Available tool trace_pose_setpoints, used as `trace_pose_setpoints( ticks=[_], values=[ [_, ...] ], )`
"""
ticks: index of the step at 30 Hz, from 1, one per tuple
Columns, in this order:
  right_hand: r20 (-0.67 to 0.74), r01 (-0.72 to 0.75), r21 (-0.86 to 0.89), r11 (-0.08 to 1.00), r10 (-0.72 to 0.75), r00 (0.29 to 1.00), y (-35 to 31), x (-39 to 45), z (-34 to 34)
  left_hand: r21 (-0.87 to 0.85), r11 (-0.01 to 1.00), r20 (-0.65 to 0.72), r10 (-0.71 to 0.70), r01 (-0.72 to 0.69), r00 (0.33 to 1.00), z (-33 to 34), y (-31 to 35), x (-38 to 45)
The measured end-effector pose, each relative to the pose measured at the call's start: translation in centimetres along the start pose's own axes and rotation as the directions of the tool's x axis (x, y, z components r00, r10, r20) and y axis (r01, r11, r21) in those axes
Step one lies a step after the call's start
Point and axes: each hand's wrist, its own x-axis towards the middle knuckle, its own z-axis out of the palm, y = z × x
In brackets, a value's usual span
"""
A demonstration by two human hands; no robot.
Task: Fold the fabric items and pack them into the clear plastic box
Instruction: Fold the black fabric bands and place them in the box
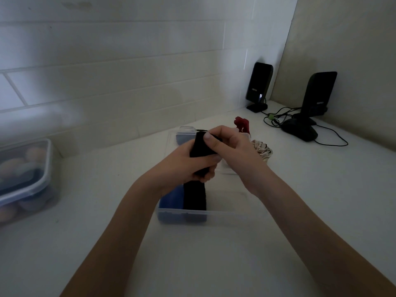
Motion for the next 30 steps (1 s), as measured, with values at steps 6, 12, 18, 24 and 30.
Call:
trace_pose_setpoints(
  ticks=[6, 12, 18, 24, 30],
  values=[
    [-0.013, 0.048, -0.12, 0.992, -0.05, 0.999, -0.3, 0.1, -0.4, 0.087, 0.996, 0.055, -0.039, 0.034, 0.998, 0.1, -0.3, 0.0],
    [-0.01, -0.019, -0.055, 0.998, 0.019, 1.0, -0.5, 0.0, -0.4, 0.177, 0.984, 0.06, -0.034, 0.023, 0.998, 0.1, -0.2, 0.1],
    [-0.062, 0.064, -0.281, 0.958, -0.084, 0.994, -0.2, -0.1, -0.3, 0.206, 0.978, 0.11, -0.067, 0.043, 0.992, 0.1, -0.1, -0.1],
    [0.039, 0.164, -0.585, 0.794, -0.174, 0.984, 0.4, -0.4, -0.6, 0.238, 0.971, 0.161, -0.073, 0.033, 0.984, 0.6, -0.1, -0.3],
    [0.093, 0.14, -0.38, 0.914, -0.113, 0.989, 0.1, -0.4, -0.7, 0.266, 0.964, 0.213, -0.081, 0.022, 0.974, 0.4, 0.2, -0.5]
  ],
)
